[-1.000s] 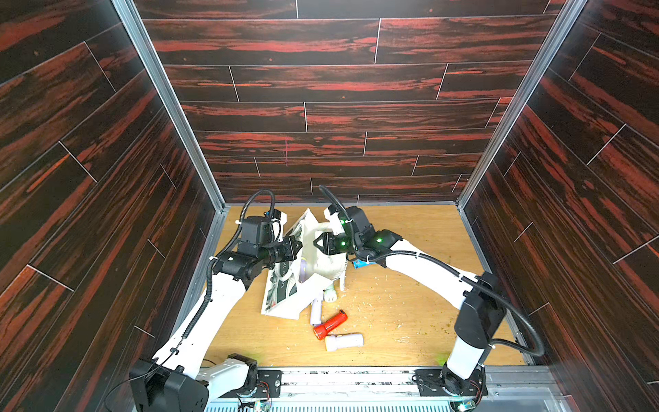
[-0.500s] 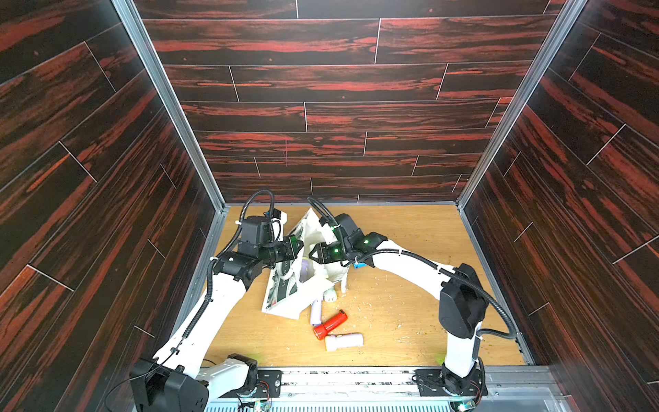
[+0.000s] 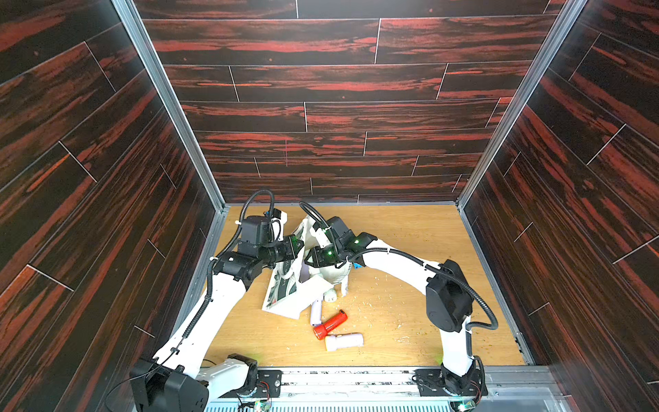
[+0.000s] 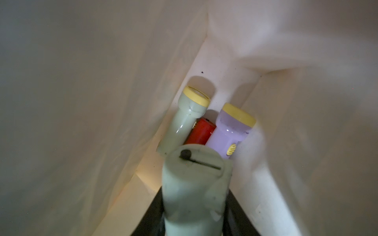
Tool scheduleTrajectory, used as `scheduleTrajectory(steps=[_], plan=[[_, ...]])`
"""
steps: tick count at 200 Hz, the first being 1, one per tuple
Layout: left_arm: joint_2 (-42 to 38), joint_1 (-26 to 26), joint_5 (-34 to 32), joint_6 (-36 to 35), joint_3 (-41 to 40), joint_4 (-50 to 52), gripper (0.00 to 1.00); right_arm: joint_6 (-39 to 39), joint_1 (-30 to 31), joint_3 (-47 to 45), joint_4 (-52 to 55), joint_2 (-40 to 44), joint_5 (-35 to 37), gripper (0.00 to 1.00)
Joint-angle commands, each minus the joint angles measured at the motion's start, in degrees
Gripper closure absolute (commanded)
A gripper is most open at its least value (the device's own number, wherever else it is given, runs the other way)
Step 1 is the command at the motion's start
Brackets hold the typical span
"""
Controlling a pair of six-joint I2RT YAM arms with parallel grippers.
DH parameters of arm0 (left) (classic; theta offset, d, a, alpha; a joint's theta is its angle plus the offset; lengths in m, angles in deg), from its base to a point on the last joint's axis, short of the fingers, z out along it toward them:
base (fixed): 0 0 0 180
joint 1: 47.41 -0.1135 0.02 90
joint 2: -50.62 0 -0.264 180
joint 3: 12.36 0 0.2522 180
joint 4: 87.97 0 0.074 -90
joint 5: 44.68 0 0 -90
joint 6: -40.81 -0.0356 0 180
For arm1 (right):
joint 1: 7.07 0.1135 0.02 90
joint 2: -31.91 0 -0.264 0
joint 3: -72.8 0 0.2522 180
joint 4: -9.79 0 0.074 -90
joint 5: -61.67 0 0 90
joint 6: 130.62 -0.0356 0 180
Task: Put the flashlights into the tote bags
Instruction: Place the flashlight in the canvas bag.
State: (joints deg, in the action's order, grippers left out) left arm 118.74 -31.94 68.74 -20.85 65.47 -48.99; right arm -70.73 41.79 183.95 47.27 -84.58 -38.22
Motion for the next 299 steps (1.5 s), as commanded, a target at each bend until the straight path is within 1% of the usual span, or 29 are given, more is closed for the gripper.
scheduleTrajectory(steps=[1, 71, 221, 299], plan=[[-1.58, 0.18, 0.99, -0.12, 0.43, -2.40, 1.00, -2.79, 0.20, 2.08, 1.06, -3.42, -0.68, 1.00], [-1.41, 0.18, 0.81, -0.29, 0.39, -2.18, 1.00, -6.49, 0.18, 3.04, 2.36, -7.03, -0.84, 1.00], [-0.88, 0.20, 0.47, -0.61, 0.53, -1.66, 1.00, -10.65, 0.18, 1.60, 3.12, -10.34, -2.06, 1.00], [-0.79, 0.19, 0.31, -0.82, 0.58, -1.57, 1.00, -10.67, 0.19, 0.90, 2.24, -9.50, -1.25, 0.65]])
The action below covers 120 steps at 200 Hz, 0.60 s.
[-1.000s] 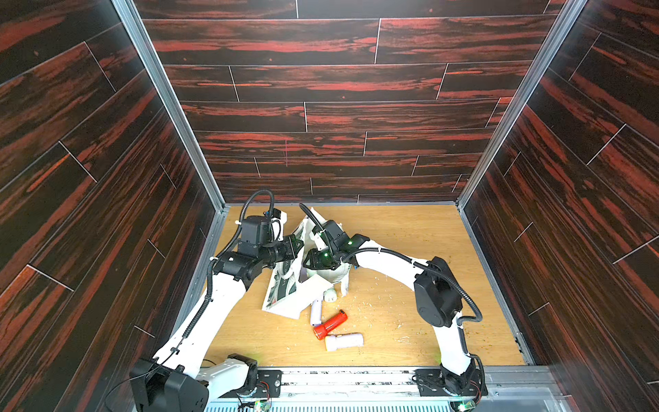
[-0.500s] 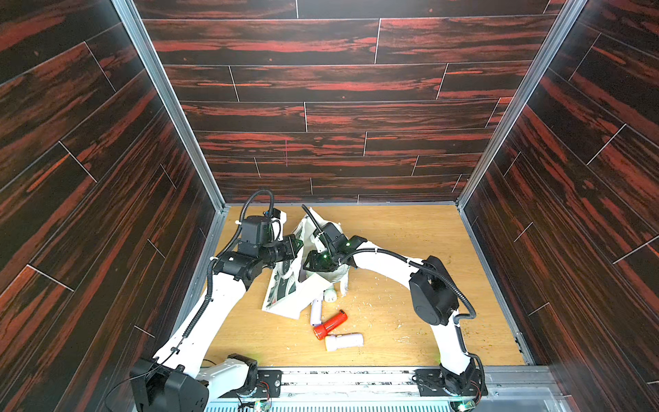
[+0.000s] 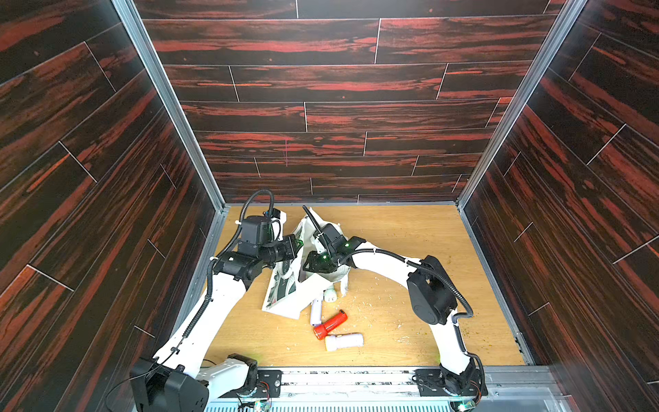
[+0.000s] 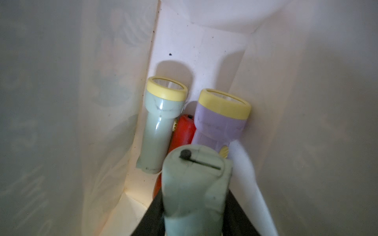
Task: Put the flashlights into the tote bags
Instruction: Place the flashlight in the canvas bag.
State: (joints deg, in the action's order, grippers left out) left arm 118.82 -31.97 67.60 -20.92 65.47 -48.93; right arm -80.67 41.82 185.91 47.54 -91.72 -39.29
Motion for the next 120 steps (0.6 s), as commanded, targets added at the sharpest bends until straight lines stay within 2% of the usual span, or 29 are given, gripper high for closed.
scheduleTrajectory(steps=[1, 120], plan=[[-0.88, 0.21, 1.45, -0.76, 0.55, -1.59, 1.00, -0.73, 0.16, -1.08, 1.96, -2.34, -0.23, 0.64], [-0.81, 0.22, 0.82, -1.13, 0.56, -0.85, 1.00, 1.50, 0.17, -0.44, 1.25, 2.06, 1.98, 0.32]])
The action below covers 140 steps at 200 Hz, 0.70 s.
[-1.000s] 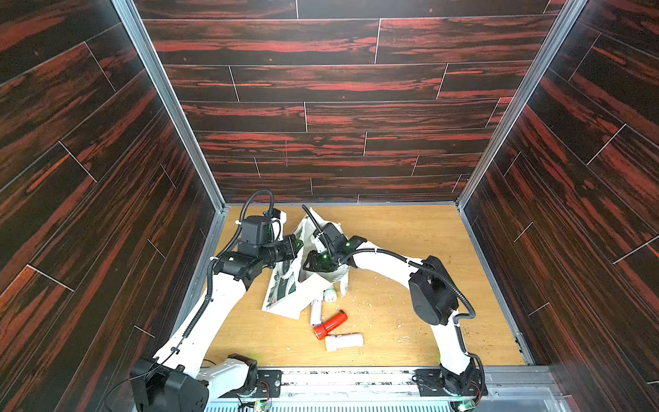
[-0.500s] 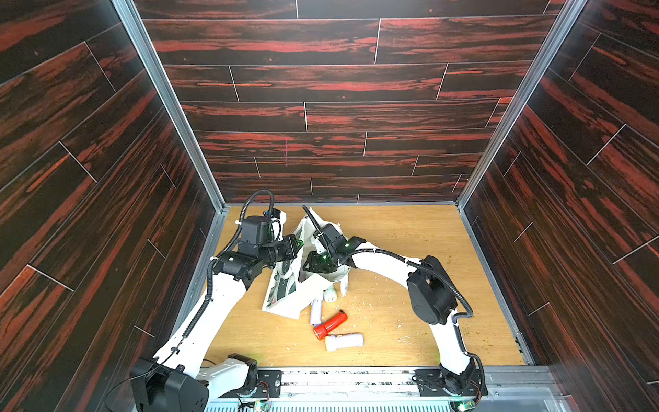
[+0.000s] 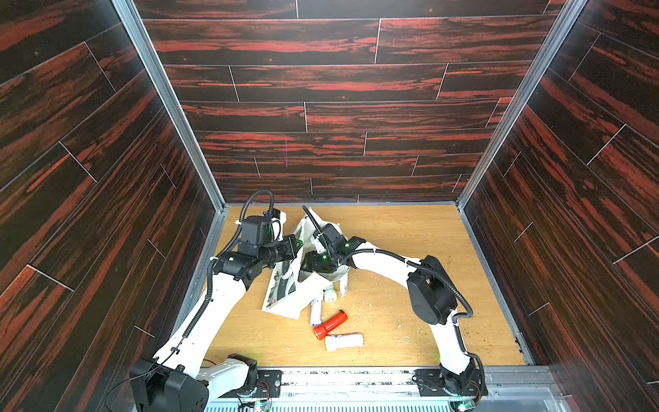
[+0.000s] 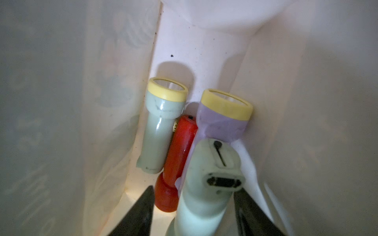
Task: Put the flashlights into the tote bags
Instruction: Place the flashlight in the canvas bag.
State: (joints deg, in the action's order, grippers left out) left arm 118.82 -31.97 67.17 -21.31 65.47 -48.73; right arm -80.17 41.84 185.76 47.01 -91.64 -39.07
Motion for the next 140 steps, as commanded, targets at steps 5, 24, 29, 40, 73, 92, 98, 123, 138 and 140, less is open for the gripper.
scheduleTrajectory(steps=[5, 24, 29, 40, 73, 92, 98, 123, 138, 140], plan=[[-0.79, 0.21, 1.13, -0.83, 0.57, -0.91, 1.00, 1.38, 0.17, -0.23, 1.60, 2.41, 1.94, 0.31], [-0.96, 0.20, 0.45, -1.28, 0.66, -0.26, 1.00, 2.54, 0.18, -0.25, 1.03, 4.85, 3.22, 0.28], [-0.99, 0.25, -0.02, -1.59, 0.80, 0.19, 1.00, 2.87, 0.19, -0.44, 0.66, 5.61, 3.39, 0.28], [-0.97, 0.24, -1.33, -2.26, 1.12, 1.35, 1.00, 3.36, 0.21, -1.10, -0.31, 7.58, 4.10, 0.27], [-0.54, 0.20, -6.79, -3.80, 2.36, 5.13, 1.00, 5.27, 0.15, -6.55, -7.24, 15.43, 6.13, 0.27], [0.14, 0.26, -9.36, -4.27, 2.98, 6.81, 1.00, 7.07, 0.14, -10.47, -11.45, 19.88, 6.95, 0.28], [0.22, 0.27, -9.77, -4.31, 3.06, 6.95, 1.00, 7.70, 0.14, -11.55, -12.20, 21.11, 7.35, 0.29], [0.44, 0.21, -11.24, -4.49, 3.24, 6.96, 1.00, 9.65, 0.14, -16.85, -15.58, 26.46, 9.99, 0.30], [0.66, 0.20, -12.27, -5.03, 3.55, 9.28, 1.00, 10.16, 0.14, -21.07, -19.39, 30.17, 10.95, 0.29], [0.69, 0.29, -12.42, -5.07, 3.57, 9.49, 1.00, 10.25, 0.16, -21.61, -19.81, 30.64, 10.99, 0.30]])
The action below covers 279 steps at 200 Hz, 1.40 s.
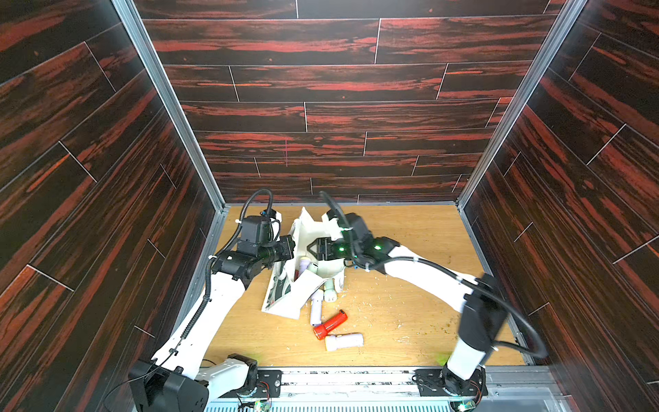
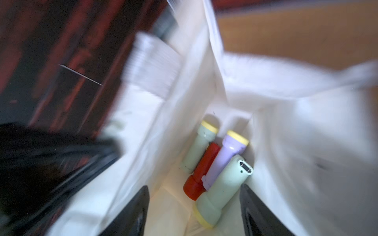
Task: Put the flashlights into the tote bags
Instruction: Place the flashlight in the canvas bag, then pick up the flashlight from the center of the board.
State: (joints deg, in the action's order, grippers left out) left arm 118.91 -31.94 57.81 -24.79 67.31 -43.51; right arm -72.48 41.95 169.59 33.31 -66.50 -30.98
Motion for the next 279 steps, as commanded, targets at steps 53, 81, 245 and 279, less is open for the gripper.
scheduleTrajectory(steps=[53, 81, 245, 279], plan=[[1.04, 0.25, -6.62, -3.61, 2.65, 7.46, 1.00, 6.16, 0.03, -13.66, -5.14, 14.49, 5.71, 0.30], [1.31, 0.34, -8.26, -4.43, 2.99, 8.24, 1.00, 5.72, 0.02, -18.90, -2.56, 19.40, 7.40, 0.31], [1.47, 0.34, -22.93, -7.47, 4.57, 12.37, 1.00, -30.27, -5.16, -7.99, 25.17, 4.65, 27.67, 0.28], [0.97, 0.36, -22.04, -7.53, 4.10, 12.50, 1.00, -39.77, -6.93, -5.00, 30.08, -0.24, 29.36, 0.25]])
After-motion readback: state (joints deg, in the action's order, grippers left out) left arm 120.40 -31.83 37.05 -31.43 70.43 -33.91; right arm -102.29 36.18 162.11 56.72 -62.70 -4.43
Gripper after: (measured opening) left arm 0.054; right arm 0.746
